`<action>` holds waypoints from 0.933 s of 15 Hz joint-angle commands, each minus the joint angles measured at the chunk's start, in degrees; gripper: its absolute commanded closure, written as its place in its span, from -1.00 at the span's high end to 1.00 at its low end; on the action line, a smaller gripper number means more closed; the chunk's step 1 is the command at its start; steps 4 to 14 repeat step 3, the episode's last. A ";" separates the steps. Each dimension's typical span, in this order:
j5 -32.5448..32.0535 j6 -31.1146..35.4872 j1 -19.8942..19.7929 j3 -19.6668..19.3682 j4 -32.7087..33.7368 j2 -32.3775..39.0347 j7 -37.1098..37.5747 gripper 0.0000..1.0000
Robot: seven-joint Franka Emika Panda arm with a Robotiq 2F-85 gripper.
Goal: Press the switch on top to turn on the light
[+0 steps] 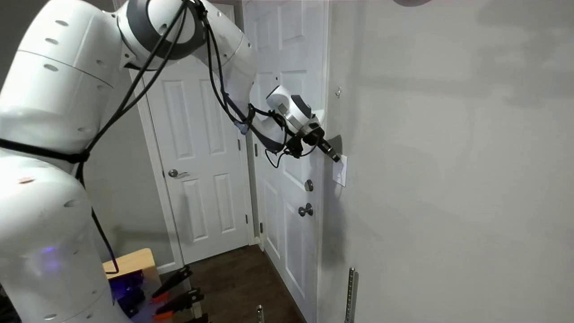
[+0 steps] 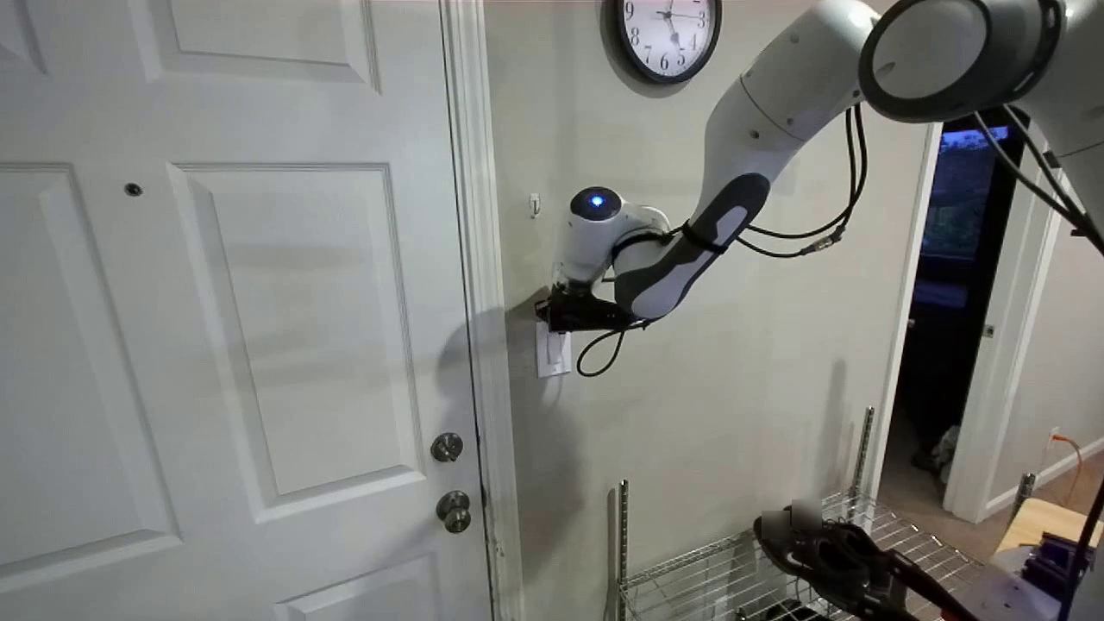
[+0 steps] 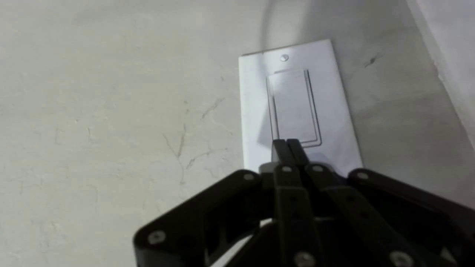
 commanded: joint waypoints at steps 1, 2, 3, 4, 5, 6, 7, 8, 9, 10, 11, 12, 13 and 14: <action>6.19 0.30 -2.67 3.72 -5.62 -4.20 -3.88 -0.96; 7.35 0.24 -2.96 4.25 -6.14 -4.59 -4.12 -0.96; 8.02 0.39 -3.15 4.60 -6.53 -4.88 -4.03 -0.96; 8.02 0.39 -3.15 4.60 -6.53 -4.88 -4.03 -0.96; 8.02 0.39 -3.15 4.60 -6.53 -4.88 -4.03 -0.96; 8.02 0.39 -3.15 4.60 -6.53 -4.88 -4.03 -0.96; 8.02 0.39 -3.15 4.60 -6.53 -4.88 -4.03 -0.96; 8.02 0.39 -3.15 4.60 -6.53 -4.88 -4.03 -0.96; 8.02 0.39 -3.15 4.60 -6.53 -4.88 -4.03 -0.96; 8.02 0.39 -3.15 4.60 -6.53 -4.88 -4.03 -0.96; 8.02 0.39 -3.15 4.60 -6.53 -4.88 -4.03 -0.96; 8.02 0.39 -3.15 4.60 -6.53 -4.88 -4.03 -0.96; 8.02 0.39 -3.15 4.60 -6.53 -4.88 -4.03 -0.96; 8.02 0.39 -3.15 4.60 -6.53 -4.88 -4.03 -0.96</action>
